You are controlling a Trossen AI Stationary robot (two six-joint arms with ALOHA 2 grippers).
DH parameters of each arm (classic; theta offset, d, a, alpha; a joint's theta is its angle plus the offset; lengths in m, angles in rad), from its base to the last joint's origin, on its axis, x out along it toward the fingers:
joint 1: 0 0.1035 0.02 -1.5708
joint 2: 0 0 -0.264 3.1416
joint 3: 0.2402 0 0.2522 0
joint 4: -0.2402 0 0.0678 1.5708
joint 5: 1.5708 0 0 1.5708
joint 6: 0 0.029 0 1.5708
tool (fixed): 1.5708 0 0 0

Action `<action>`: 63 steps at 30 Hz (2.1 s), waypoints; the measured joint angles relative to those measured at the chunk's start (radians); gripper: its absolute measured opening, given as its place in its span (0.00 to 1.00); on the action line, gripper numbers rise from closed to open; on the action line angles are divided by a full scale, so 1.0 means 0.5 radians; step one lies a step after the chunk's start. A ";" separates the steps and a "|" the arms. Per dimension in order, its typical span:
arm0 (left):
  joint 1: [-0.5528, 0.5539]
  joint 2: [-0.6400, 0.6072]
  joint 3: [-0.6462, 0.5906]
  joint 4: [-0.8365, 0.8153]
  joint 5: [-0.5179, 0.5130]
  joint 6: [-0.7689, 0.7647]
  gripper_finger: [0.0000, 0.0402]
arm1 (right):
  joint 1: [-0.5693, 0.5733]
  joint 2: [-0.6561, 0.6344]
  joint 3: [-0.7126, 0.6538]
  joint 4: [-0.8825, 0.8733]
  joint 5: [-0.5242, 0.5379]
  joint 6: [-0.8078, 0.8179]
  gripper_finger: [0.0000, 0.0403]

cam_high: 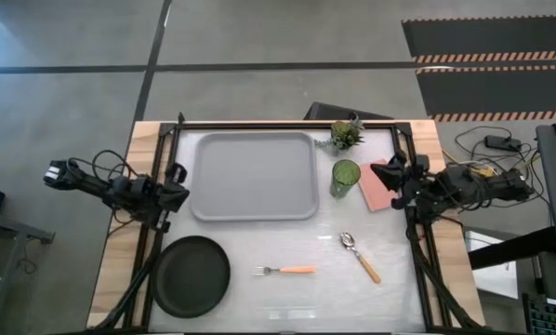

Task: Pick and place plate/cup/fork/spoon on tray
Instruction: Put the green cup on the gray serving tray

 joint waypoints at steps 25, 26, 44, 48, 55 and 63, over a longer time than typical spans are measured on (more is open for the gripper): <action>0.004 -0.049 0.000 0.172 -0.488 0.021 0.00 | 0.000 0.768 1.284 -2.165 0.045 1.080 0.02; 0.004 -0.048 0.000 0.173 -0.488 0.021 0.00 | -0.005 0.801 1.303 -2.251 0.046 1.155 0.02; 0.004 -0.052 0.000 0.156 -0.488 0.023 0.00 | -0.533 1.350 1.647 -2.496 -0.309 0.828 0.02; 0.004 -0.048 0.000 0.131 -0.487 0.022 0.00 | -0.749 1.475 1.729 -2.490 -0.510 0.617 0.02; 0.004 -0.053 0.000 0.128 -0.487 0.024 0.00 | -1.069 1.655 1.853 -2.495 -0.827 0.072 0.02; 0.004 -0.052 0.056 0.438 -0.500 0.353 0.00 | -1.301 1.807 1.942 -2.556 -0.942 -0.245 0.02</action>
